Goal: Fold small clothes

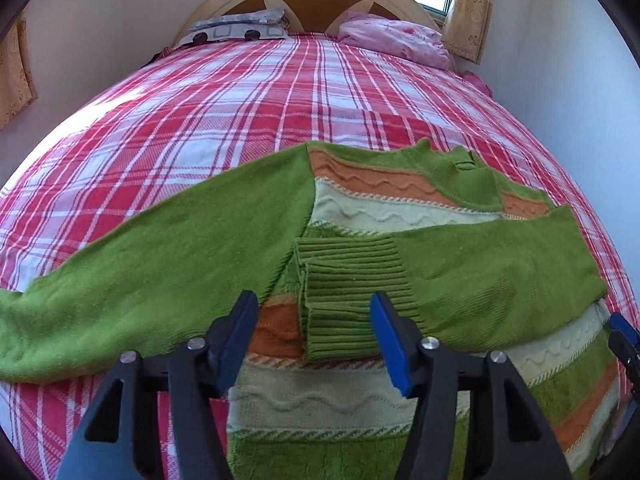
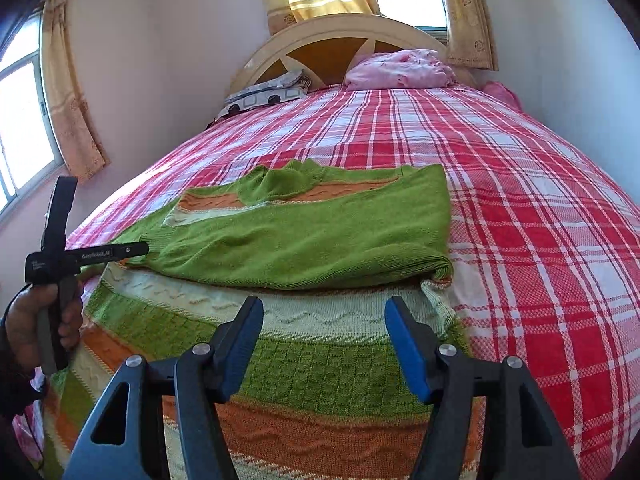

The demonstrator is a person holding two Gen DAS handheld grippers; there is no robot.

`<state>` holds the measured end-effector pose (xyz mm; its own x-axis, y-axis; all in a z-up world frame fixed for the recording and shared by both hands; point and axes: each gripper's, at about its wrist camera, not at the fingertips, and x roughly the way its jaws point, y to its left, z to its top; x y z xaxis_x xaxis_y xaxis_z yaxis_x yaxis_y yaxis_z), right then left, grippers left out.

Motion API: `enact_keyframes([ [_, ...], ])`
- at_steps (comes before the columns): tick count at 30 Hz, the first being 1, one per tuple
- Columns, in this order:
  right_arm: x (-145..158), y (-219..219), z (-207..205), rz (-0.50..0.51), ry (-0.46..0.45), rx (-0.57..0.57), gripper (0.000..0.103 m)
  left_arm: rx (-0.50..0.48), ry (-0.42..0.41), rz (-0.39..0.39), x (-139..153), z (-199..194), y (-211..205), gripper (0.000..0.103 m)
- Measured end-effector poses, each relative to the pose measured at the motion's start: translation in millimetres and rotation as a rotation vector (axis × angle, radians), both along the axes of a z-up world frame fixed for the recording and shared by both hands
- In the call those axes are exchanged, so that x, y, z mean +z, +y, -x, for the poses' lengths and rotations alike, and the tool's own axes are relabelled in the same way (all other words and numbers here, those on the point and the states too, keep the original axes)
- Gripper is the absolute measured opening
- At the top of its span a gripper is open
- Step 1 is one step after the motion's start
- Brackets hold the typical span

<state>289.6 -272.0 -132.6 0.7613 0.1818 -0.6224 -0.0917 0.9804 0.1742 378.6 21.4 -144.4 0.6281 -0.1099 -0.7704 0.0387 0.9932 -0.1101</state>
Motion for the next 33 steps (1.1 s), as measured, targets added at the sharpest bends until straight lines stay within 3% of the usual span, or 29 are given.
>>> enact_keyframes([
  [2,1,4,1,0.015,-0.009,0.013,0.064,-0.01,-0.003,-0.004,-2,-1,-6,0.047],
  [4,1,6,4,0.024,-0.02,0.014,0.064,-0.015,-0.016,-0.029,-3,-2,-12,0.043],
  [8,0,5,4,0.023,-0.015,0.007,0.064,-0.016,-0.023,-0.031,-1,-4,-9,0.008],
  [17,-3,5,4,0.02,-0.013,-0.009,0.065,0.009,-0.1,0.012,30,9,17,0.001],
  [22,-4,3,2,0.011,-0.001,-0.023,0.065,0.026,-0.086,0.021,23,8,29,0.001],
  [24,-5,3,0,0.014,0.004,-0.032,0.065,0.035,-0.065,0.054,16,7,28,0.004],
  [25,-5,4,0,0.017,0.007,-0.033,0.065,0.029,-0.051,0.073,14,6,27,0.017],
  [26,-6,5,0,0.02,0.009,-0.031,0.065,0.023,-0.038,0.088,12,4,26,0.041],
  [28,-7,6,-1,0.025,0.013,-0.032,0.065,0.026,-0.057,0.084,13,4,22,0.072],
  [33,-8,7,-2,0.02,0.02,-0.029,0.066,-0.01,-0.073,0.055,13,-3,8,0.074],
])
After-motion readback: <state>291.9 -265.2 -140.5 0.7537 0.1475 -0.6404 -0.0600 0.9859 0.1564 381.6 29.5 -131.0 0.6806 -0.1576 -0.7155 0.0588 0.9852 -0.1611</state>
